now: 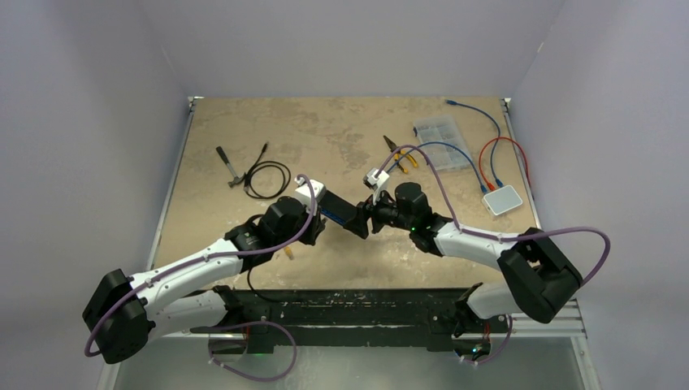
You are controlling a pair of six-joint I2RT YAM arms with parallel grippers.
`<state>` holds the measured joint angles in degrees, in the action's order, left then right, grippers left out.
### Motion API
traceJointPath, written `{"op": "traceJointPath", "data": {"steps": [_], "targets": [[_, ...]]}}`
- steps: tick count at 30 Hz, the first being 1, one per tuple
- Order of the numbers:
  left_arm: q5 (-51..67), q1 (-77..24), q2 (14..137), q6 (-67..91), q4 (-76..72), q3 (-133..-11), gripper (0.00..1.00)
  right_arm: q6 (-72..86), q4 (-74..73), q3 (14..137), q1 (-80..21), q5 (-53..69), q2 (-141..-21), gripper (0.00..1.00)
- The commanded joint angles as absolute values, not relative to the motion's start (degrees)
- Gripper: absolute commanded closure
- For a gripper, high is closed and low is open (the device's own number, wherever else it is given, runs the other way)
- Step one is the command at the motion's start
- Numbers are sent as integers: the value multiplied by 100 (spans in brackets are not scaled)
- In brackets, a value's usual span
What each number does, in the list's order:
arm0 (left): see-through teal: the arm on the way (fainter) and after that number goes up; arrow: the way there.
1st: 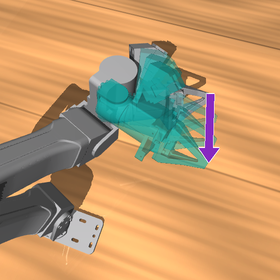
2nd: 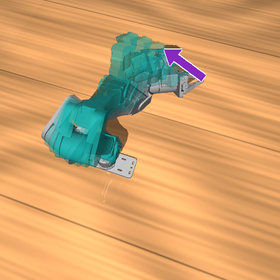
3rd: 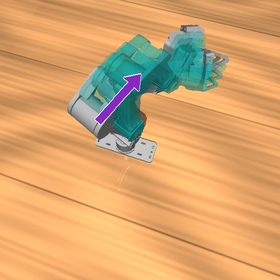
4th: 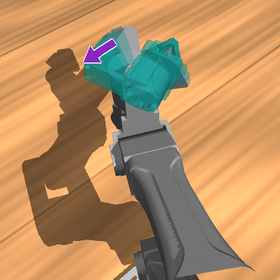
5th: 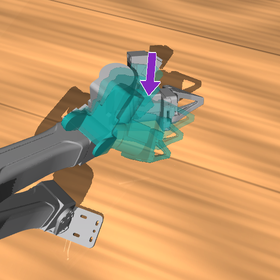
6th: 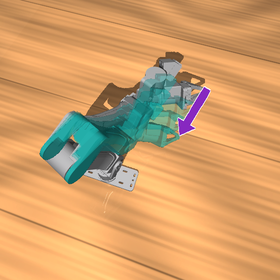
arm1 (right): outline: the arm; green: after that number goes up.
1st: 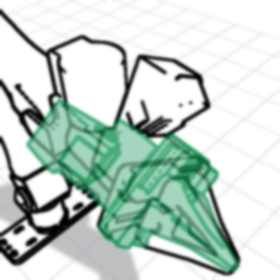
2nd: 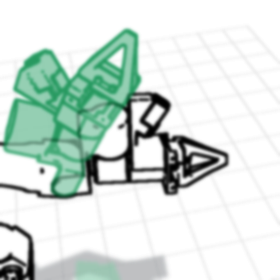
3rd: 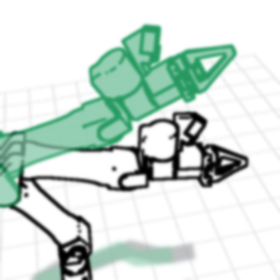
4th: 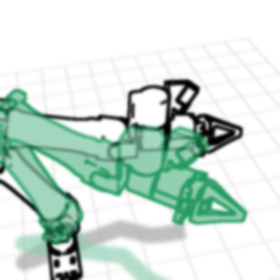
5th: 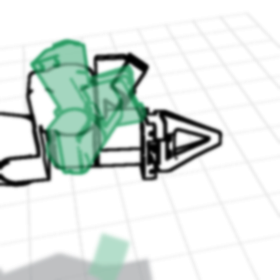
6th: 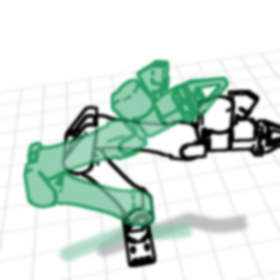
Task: Insert the plug into the switch port
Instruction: Insert the connector into the switch port.
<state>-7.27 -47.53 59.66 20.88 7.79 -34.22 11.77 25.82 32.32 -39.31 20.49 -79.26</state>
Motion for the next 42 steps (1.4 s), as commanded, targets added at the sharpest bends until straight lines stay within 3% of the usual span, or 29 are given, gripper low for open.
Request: {"op": "traceJointPath", "data": {"steps": [1, 42], "targets": [[-850, -4738, 5938, 2027, 535, -3428, 100, 1091, 3137, 3240, -3911, 2147, -7704, 100], [-977, -4741, 5915, 1670, 279, -3571, 100, 1016, 3163, 3296, -3918, 2327, -7870, 100]]}}
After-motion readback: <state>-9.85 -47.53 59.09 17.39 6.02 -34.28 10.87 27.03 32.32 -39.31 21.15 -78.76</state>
